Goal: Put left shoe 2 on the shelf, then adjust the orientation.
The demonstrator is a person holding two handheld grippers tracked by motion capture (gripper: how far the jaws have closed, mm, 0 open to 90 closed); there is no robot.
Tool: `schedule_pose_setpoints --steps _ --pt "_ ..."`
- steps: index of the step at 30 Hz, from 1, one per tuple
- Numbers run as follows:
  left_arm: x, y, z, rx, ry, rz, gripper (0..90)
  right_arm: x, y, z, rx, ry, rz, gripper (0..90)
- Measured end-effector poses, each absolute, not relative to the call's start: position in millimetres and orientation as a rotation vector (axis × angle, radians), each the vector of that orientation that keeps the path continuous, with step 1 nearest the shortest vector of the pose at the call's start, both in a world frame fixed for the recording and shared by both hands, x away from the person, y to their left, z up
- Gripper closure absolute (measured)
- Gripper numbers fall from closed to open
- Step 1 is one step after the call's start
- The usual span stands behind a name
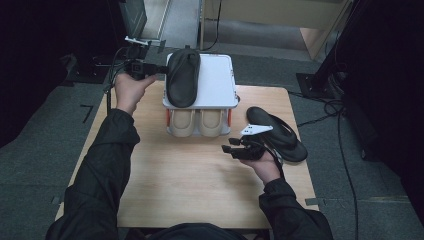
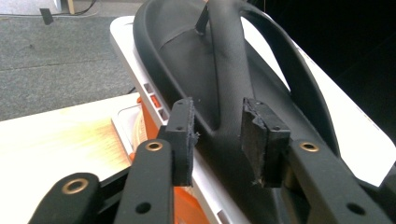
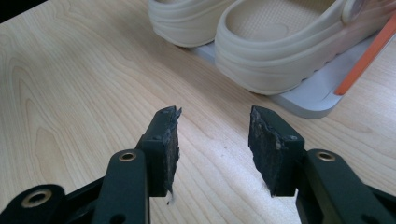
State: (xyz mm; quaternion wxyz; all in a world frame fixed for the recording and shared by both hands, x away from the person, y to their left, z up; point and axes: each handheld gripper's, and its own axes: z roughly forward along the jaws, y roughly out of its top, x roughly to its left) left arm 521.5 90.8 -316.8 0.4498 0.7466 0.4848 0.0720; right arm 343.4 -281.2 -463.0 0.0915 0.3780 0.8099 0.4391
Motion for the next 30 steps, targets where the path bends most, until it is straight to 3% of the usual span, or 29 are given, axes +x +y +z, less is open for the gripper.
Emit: schedule_pose_setpoints --steps 15,27,30 --pt "508 106 -338 1.868 1.181 0.192 70.6 352 -299 -460 1.171 2.357 1.297 55.9" --pt "492 125 -353 1.857 1.186 0.185 68.2 364 -328 -460 1.271 2.268 1.255 62.6" --pt "489 130 -360 1.854 1.183 0.175 68.4 365 -334 -461 1.282 2.251 1.25 60.2"
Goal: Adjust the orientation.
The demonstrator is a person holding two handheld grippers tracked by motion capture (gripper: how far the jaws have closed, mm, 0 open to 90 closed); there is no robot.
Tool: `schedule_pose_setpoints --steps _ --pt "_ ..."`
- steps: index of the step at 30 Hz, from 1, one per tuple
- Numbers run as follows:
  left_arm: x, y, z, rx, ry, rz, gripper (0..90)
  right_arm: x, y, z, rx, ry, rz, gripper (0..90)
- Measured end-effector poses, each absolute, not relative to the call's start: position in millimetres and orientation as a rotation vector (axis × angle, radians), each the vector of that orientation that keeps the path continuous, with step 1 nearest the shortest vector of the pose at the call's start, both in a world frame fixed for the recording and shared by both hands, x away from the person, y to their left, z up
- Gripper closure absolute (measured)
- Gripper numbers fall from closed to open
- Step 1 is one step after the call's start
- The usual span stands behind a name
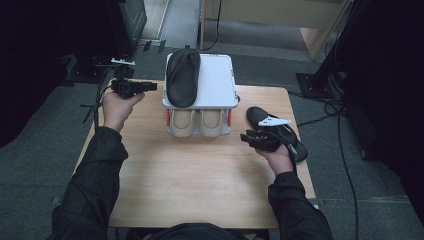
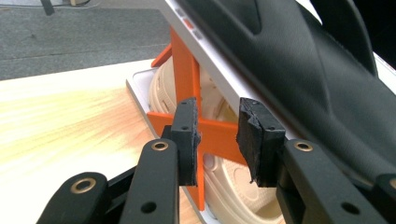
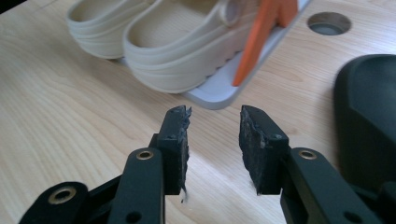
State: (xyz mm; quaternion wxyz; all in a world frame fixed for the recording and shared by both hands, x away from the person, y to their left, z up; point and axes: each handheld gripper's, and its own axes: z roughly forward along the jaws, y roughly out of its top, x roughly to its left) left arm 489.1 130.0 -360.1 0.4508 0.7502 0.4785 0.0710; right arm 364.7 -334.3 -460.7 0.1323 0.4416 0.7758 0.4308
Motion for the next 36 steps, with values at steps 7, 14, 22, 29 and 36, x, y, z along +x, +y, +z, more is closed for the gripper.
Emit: schedule_pose_setpoints --steps 7,14,22,29,36 --pt "482 132 -372 1.869 1.17 0.178 70.9 369 -338 -468 1.288 2.252 1.2 62.9" --pt "470 131 -382 1.862 1.157 0.167 70.6 385 -349 -474 1.366 2.193 1.155 66.9" --pt "459 128 -395 1.876 1.145 0.144 70.0 407 -370 -468 1.421 2.098 1.182 66.5" --pt "450 127 -413 1.885 1.124 0.126 69.1 422 -384 -472 1.476 2.072 1.142 64.7" --pt "444 129 -419 1.875 1.093 0.097 67.2 425 -385 -476 1.476 2.075 1.065 59.7"
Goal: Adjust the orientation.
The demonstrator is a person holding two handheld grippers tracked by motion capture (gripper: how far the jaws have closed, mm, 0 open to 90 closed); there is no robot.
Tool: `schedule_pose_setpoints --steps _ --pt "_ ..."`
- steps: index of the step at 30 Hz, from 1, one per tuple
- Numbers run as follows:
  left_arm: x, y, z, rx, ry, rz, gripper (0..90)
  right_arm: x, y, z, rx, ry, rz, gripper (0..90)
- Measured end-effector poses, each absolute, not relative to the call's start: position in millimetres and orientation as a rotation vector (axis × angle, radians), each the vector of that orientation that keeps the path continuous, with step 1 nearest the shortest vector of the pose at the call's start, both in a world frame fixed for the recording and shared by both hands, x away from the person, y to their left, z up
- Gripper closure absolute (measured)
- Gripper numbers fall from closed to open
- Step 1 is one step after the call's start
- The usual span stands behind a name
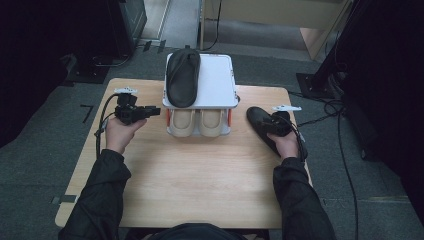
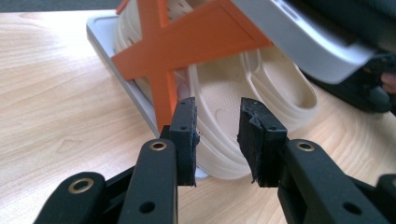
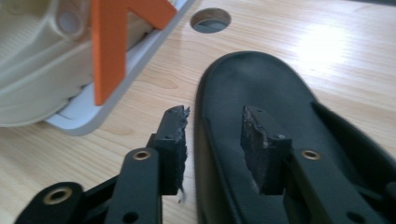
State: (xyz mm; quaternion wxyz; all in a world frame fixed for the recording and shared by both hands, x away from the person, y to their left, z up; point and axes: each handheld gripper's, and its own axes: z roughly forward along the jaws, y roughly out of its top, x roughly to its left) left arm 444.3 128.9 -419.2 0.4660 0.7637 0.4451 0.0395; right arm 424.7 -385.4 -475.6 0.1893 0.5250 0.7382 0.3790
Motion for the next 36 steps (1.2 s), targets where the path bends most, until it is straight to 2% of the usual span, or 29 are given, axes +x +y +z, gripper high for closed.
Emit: schedule_pose_setpoints --steps 4,13,22,36 --pt "443 130 -421 1.875 1.088 0.088 67.1 425 -388 -478 1.491 2.097 1.044 60.2" --pt "442 138 -426 1.834 1.114 0.059 67.3 425 -378 -484 1.417 2.178 0.923 74.9" --pt "442 143 -429 1.827 1.129 0.057 67.5 422 -380 -482 1.421 2.219 0.979 81.5" --pt "444 144 -430 1.817 1.128 0.049 67.7 404 -370 -477 1.34 2.343 0.992 83.1"
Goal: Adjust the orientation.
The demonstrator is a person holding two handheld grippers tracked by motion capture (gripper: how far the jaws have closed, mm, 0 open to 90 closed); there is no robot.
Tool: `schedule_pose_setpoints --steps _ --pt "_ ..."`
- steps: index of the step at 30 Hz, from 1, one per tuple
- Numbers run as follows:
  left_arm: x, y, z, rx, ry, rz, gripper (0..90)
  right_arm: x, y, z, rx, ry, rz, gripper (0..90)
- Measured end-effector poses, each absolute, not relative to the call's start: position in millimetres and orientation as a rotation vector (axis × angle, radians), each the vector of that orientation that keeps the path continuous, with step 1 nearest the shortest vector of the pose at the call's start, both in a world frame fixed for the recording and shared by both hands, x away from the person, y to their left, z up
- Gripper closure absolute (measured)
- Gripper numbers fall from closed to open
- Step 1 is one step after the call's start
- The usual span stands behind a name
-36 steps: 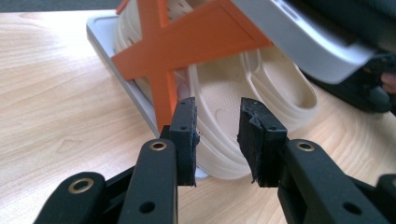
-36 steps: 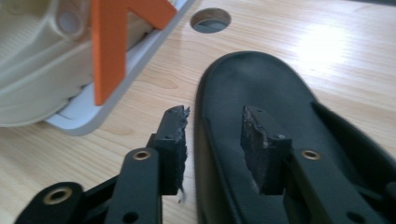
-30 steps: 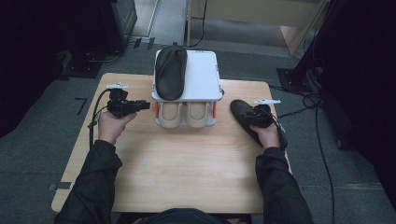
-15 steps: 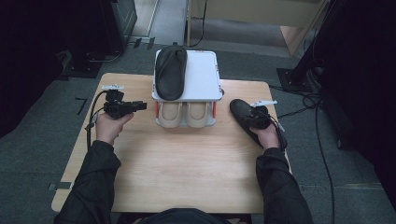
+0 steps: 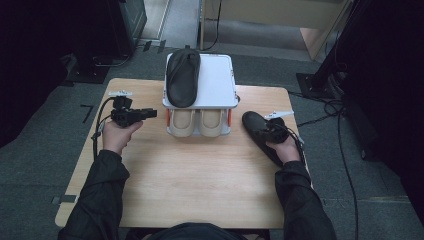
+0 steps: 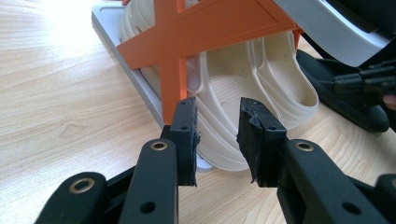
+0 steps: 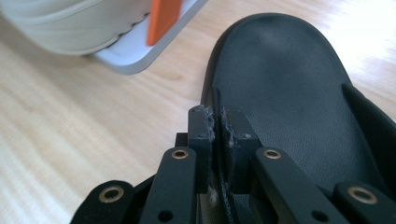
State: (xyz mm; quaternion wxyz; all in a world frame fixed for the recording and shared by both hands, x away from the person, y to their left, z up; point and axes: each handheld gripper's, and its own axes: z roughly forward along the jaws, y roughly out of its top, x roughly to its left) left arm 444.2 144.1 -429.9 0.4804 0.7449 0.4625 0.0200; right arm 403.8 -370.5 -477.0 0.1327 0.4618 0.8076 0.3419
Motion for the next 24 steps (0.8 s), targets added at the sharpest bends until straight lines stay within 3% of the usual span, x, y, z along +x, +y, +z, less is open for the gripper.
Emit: schedule_pose_setpoints --steps 24 --pt "448 143 -430 1.812 1.118 0.033 67.8 349 -327 -467 1.213 2.484 1.081 83.5"
